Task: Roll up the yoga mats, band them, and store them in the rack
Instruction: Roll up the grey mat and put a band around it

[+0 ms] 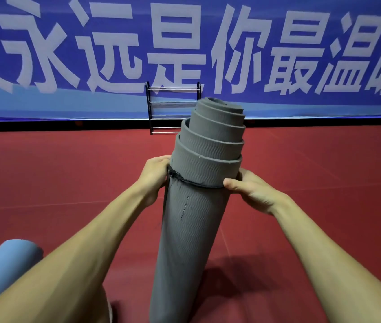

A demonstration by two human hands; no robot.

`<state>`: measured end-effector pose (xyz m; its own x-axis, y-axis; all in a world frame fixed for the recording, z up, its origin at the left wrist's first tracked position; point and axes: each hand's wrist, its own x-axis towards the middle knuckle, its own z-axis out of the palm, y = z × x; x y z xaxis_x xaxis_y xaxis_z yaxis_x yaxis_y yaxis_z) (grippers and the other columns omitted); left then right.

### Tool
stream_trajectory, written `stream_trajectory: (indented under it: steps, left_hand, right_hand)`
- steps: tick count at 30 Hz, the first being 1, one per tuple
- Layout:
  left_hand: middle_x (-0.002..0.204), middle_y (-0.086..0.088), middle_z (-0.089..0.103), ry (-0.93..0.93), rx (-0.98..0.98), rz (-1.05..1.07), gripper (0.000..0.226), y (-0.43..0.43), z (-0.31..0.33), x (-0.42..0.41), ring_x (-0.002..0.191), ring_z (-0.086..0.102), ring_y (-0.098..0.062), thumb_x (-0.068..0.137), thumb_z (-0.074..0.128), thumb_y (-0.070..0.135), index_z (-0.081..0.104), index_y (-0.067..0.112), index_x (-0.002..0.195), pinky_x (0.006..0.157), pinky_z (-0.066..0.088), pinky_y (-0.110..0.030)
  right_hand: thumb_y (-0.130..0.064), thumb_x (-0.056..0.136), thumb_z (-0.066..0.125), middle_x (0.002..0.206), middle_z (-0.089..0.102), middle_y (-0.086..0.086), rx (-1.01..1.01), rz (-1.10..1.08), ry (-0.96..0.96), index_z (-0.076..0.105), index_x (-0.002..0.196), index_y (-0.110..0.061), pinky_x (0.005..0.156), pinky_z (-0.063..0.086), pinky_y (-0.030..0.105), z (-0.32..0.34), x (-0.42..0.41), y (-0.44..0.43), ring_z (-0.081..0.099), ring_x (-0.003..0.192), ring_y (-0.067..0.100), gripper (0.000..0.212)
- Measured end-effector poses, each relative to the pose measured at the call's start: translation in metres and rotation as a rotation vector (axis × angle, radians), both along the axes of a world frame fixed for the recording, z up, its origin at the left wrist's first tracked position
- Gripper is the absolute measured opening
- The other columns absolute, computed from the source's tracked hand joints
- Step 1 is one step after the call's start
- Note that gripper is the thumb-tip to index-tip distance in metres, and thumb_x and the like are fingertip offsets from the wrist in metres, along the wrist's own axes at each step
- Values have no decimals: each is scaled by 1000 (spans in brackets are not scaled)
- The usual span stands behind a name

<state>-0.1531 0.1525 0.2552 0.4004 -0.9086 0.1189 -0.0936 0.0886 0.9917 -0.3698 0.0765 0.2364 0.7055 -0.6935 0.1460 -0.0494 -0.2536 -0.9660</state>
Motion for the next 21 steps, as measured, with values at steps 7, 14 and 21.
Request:
stream_trajectory:
  steps: [7,14,21]
  left_hand:
    - [91,14,71,51,10,-101,35,5,-6,-2,83,62,3,92,40,10,72,23,95,71,46,-19]
    - [139,25,47,-38,63,-309,65,6,-20,10,126,43,3,82,32,72,41,43,140,106,33,-34]
    - [142,11,44,-268,228,-489,81,13,-37,27,130,42,-4,77,76,40,32,28,144,105,40,-27]
  right_hand:
    - [-25,76,67,125,63,-4,140,-120,-191,55,128,-16,86,51,30,-9,-1,1,64,104,7,54]
    - [-22,62,79,137,54,-11,140,-35,-82,39,142,-24,99,47,32,-10,2,9,55,121,6,90]
    - [-77,35,79,129,58,-12,55,-309,-183,37,134,-27,86,50,27,-7,26,17,58,112,2,119]
